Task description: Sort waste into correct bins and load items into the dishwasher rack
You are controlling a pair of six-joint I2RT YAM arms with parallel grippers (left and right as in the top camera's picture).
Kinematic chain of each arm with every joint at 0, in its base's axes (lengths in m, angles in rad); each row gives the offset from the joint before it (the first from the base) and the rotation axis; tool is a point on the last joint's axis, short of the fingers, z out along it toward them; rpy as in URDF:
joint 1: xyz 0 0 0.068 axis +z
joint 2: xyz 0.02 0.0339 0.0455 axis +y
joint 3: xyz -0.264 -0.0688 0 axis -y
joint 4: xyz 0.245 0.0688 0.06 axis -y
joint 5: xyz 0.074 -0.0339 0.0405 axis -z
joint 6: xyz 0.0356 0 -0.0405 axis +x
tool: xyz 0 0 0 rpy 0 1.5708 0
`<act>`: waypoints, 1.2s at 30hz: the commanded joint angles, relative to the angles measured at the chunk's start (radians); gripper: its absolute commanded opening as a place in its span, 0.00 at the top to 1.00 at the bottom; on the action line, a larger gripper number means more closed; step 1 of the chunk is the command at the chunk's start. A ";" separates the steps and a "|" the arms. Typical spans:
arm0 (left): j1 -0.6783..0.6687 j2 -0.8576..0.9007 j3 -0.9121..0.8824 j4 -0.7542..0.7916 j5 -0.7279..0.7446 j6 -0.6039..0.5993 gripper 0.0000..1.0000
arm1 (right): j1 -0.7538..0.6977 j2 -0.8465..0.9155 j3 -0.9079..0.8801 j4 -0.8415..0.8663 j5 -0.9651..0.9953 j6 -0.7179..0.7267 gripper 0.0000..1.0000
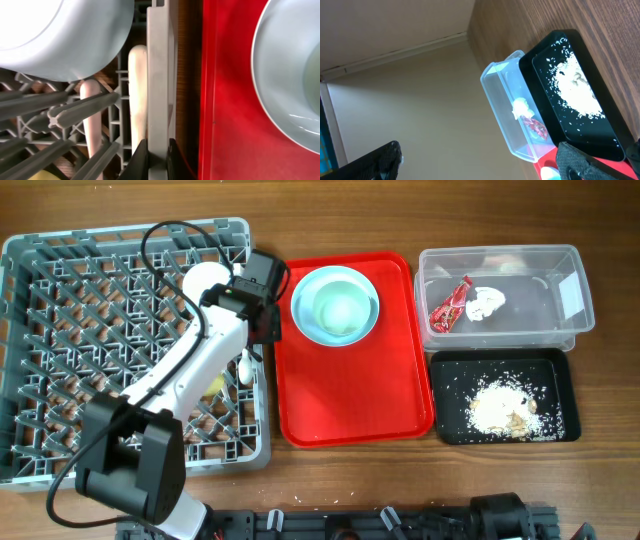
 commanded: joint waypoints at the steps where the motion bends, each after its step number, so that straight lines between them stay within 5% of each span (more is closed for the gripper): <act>1: -0.051 0.017 -0.032 0.013 -0.023 0.044 0.96 | -0.001 -0.006 -0.002 0.001 0.010 0.007 0.00; 11: -0.051 0.017 -0.032 0.134 -0.023 0.253 0.96 | -0.001 -0.006 -0.002 0.001 0.010 0.007 0.00; 33: -0.053 0.017 -0.032 0.109 0.027 0.217 0.91 | -0.001 -0.006 -0.002 0.001 0.010 0.007 0.00; 36: -0.053 0.015 -0.031 0.116 -0.006 0.217 0.74 | -0.001 -0.006 -0.002 0.001 0.010 0.007 0.00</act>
